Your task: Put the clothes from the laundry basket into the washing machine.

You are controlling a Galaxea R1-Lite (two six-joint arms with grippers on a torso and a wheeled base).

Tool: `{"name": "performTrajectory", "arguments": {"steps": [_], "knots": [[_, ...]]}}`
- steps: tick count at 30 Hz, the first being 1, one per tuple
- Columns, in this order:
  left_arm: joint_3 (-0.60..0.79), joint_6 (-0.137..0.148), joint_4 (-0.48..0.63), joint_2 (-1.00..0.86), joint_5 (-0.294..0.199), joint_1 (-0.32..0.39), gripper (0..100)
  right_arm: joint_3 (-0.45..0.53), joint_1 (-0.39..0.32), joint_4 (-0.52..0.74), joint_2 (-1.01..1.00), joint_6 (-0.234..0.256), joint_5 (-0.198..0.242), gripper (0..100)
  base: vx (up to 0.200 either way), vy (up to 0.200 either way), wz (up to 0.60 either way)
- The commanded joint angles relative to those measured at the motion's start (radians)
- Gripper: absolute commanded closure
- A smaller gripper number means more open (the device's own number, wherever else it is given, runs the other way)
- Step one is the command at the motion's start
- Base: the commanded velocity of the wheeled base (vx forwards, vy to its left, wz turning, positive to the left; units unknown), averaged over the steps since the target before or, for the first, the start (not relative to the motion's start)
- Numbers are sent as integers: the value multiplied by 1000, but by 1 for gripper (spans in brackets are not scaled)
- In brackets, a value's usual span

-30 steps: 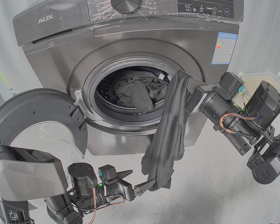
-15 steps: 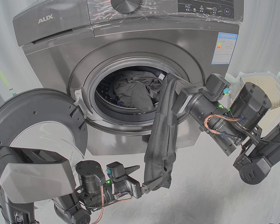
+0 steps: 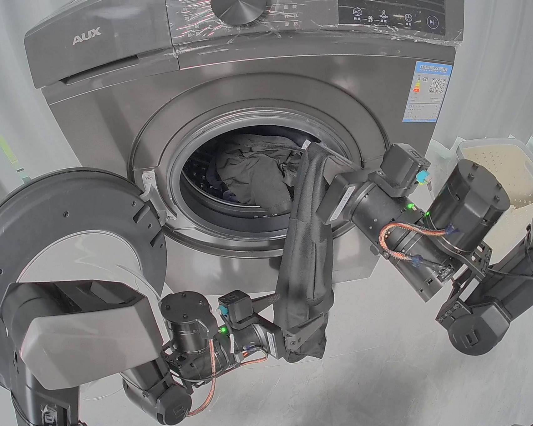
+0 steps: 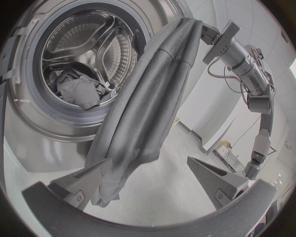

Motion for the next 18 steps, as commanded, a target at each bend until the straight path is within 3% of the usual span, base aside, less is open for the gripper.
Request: {"name": "performTrajectory", "arguments": {"steps": [1, 7, 13, 18], "knots": [[-57, -7, 1, 18, 0, -15, 0, 0, 6, -1, 13, 1, -2, 100, 0, 0, 0], [-140, -2, 1, 59, 11, -21, 0, 0, 6, -3, 19, 2, -2, 100, 0, 0, 0], [-223, -1, 1, 102, 74, -27, 0, 2, 14, -3, 19, 4, -17, 100, 0, 0, 0], [-244, 1, 1, 128, 97, -27, 0, 3, 14, -4, 19, 5, -19, 100, 0, 0, 0]]}}
